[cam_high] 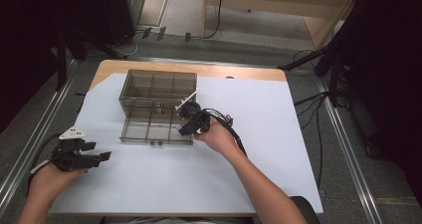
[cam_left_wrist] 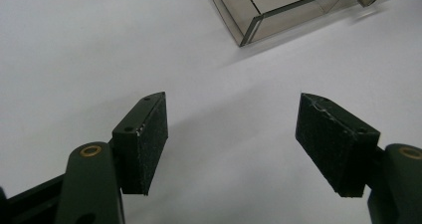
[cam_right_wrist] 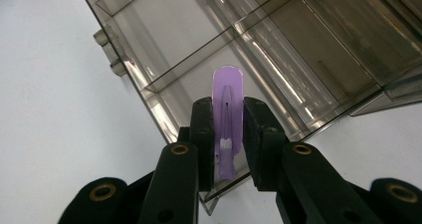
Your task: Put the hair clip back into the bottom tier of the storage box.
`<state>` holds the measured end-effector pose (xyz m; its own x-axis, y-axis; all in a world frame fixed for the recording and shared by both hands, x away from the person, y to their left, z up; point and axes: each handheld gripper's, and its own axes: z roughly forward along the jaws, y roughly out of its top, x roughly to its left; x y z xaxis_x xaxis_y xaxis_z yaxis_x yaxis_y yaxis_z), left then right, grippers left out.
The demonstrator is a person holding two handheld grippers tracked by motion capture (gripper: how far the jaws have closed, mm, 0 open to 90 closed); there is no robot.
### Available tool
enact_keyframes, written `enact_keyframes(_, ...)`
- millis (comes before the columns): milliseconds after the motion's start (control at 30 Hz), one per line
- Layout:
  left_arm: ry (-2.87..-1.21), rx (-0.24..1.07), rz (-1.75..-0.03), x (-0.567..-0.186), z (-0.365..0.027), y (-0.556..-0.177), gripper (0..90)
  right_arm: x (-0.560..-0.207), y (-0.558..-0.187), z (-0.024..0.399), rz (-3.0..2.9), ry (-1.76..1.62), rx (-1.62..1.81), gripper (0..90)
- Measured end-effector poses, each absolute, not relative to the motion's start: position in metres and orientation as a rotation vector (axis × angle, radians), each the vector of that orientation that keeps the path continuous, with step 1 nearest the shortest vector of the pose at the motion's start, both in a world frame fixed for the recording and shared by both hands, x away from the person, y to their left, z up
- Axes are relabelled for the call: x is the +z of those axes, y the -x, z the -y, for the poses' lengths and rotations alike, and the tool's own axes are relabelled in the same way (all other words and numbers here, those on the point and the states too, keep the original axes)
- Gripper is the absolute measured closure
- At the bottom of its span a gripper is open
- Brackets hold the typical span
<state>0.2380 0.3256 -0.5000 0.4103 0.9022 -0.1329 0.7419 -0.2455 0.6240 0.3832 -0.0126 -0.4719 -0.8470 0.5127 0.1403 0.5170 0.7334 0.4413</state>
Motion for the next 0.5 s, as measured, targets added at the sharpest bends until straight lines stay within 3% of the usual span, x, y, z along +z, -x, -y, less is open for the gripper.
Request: enact_keyframes(500, -2.054, 0.336, -1.391, -0.5003, -0.3256, -0.238, 29.8, -0.4813, -0.3841, 0.0062, 2.927, 0.87, -0.687, 77.2)
